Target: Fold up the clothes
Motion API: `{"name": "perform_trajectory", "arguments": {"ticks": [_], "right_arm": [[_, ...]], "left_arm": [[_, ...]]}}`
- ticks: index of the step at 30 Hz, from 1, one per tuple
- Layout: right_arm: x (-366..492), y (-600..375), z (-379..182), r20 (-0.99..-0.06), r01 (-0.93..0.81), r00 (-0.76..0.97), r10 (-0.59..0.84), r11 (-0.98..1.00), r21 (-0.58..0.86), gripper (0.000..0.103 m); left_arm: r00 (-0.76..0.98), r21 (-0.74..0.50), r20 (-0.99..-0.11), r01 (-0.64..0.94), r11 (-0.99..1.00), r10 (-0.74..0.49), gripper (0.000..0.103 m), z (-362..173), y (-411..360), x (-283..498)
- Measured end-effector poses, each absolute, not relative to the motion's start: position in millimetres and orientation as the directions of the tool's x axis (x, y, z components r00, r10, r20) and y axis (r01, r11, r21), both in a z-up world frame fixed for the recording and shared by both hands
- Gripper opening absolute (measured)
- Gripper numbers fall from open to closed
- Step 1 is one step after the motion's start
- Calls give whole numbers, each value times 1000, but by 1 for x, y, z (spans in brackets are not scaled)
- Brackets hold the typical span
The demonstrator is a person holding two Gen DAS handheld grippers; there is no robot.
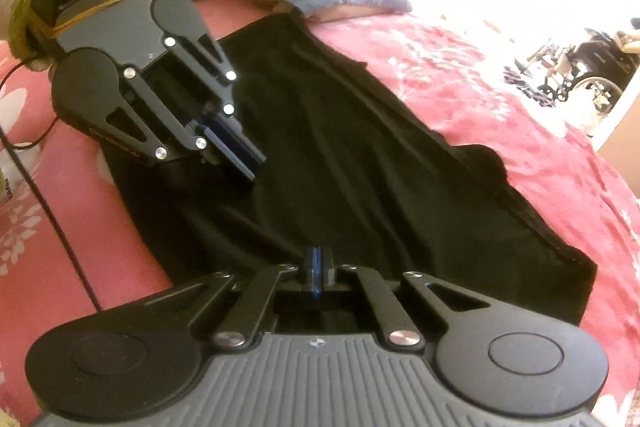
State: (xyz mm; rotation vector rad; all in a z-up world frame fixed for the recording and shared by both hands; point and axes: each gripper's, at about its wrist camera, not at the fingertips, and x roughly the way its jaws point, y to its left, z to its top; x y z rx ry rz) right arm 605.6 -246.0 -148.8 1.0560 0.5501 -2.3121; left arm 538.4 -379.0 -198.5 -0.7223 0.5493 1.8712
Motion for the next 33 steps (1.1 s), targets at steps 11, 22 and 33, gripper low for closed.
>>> {"name": "perform_trajectory", "arguments": {"ticks": [11,22,33], "right_arm": [[597,-247,-171,-778,578,-589,-218,-787,-217,0],[575,-218,-153,-750,519,-603,-271,-848,-111,31],[555,-231,-166,-761,596,-595,-257,-777,-204,0]], "left_arm": [[-391,84,-679,-882,-464,621,3,-200,-376,525],[-377,74,-700,-883,-463,606,48,-202,-378,516],[-437,158,-644,-879,-450,627,0,-203,-372,522]]}}
